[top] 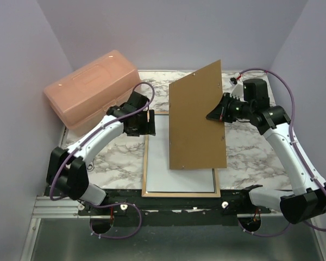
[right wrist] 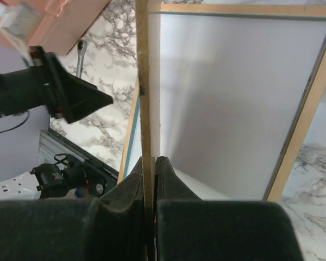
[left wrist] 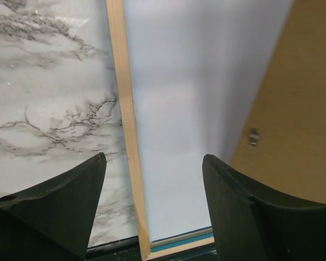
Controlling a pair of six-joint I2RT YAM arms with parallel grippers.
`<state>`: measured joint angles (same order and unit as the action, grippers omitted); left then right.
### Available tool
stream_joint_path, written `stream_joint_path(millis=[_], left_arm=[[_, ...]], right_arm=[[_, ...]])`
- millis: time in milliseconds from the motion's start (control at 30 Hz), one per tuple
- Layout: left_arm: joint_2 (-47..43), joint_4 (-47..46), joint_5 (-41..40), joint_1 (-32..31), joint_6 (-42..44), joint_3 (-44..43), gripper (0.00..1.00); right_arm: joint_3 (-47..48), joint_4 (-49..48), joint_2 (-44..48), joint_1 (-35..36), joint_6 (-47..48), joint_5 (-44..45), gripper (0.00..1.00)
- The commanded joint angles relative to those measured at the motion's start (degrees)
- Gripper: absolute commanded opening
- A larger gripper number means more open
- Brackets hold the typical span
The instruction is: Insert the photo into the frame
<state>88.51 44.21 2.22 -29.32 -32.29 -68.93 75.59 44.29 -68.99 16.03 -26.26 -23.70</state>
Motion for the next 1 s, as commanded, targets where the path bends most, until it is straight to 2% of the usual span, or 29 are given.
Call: stream_joint_path(millis=[0, 133, 367, 733, 967], left_arm=[[-9.95, -2.84, 1.2, 0.22, -3.32, 4.46, 0.73], [-16.75, -6.52, 2.1, 1.41, -4.65, 11.74, 0.73], [-22.18, -12.57, 10.99, 6.95, -5.59, 21.73, 0.7], [-20.09, -17.57, 17.26, 9.81, -6.46, 29.14, 0.57], [-18.99, -18.21, 16.88, 9.81, -6.14, 31.45, 0.49]], right_arm=[[-2.98, -5.49, 1.97, 0.13, -2.65, -5.8, 0.0], [-7.54, -9.53, 3.36, 0.1, -4.89, -8.8, 0.0], [-14.4, -13.28, 4.44, 0.04, -6.59, -13.68, 0.0], [-22.04, -18.63, 4.44, -2.84, -10.84, -23.21, 0.0], [-28.31, -21.95, 4.74, -5.87, -12.79, -27.99, 0.0]])
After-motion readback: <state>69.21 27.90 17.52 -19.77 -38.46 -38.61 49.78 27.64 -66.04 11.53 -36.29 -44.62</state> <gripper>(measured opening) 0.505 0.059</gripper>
